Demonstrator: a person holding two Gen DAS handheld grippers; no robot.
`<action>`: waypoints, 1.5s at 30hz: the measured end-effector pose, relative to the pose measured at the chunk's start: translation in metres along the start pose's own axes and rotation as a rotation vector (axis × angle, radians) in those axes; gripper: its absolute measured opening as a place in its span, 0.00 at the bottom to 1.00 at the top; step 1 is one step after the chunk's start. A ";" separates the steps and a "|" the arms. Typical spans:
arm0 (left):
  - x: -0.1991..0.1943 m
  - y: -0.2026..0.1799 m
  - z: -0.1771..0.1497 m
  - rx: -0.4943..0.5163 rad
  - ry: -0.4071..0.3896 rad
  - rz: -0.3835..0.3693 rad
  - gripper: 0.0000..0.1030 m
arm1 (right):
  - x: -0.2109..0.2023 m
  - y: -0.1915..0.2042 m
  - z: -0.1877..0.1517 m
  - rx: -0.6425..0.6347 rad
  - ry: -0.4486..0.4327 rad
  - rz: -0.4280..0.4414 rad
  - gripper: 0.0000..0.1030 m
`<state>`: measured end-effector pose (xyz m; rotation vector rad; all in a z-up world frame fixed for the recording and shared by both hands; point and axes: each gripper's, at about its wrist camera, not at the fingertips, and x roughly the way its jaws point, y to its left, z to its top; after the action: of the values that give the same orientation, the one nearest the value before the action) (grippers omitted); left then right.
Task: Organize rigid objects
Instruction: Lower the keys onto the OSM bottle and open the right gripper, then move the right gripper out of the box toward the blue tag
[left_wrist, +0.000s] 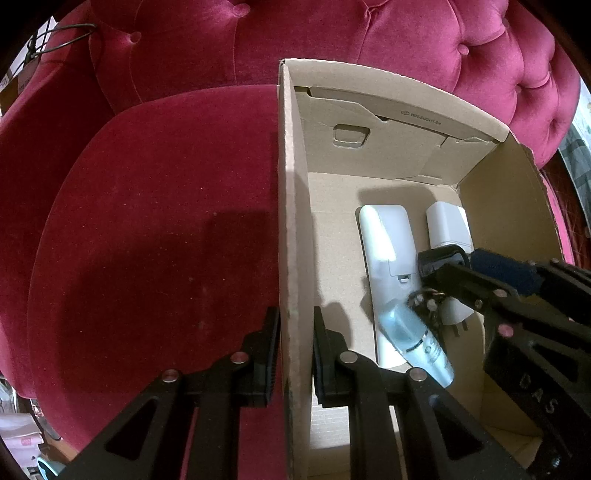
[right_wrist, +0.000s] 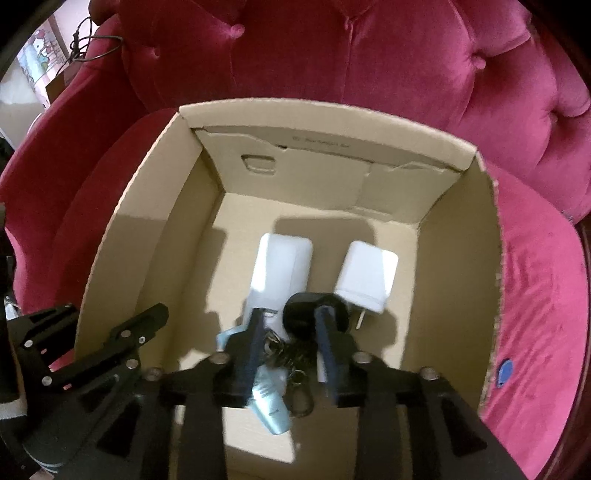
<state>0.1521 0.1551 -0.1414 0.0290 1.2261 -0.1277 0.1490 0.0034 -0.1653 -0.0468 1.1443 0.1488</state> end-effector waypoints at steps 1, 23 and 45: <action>0.000 0.000 0.000 0.000 0.000 0.000 0.16 | -0.002 0.000 0.000 -0.002 -0.004 -0.003 0.37; -0.001 0.000 0.000 0.004 0.000 0.005 0.16 | -0.041 -0.010 0.006 0.000 -0.057 -0.028 0.78; 0.000 -0.001 -0.001 0.005 -0.002 0.010 0.16 | -0.091 -0.107 -0.009 0.090 -0.095 -0.185 1.00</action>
<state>0.1509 0.1540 -0.1412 0.0392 1.2240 -0.1223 0.1194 -0.1123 -0.0906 -0.0651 1.0447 -0.0644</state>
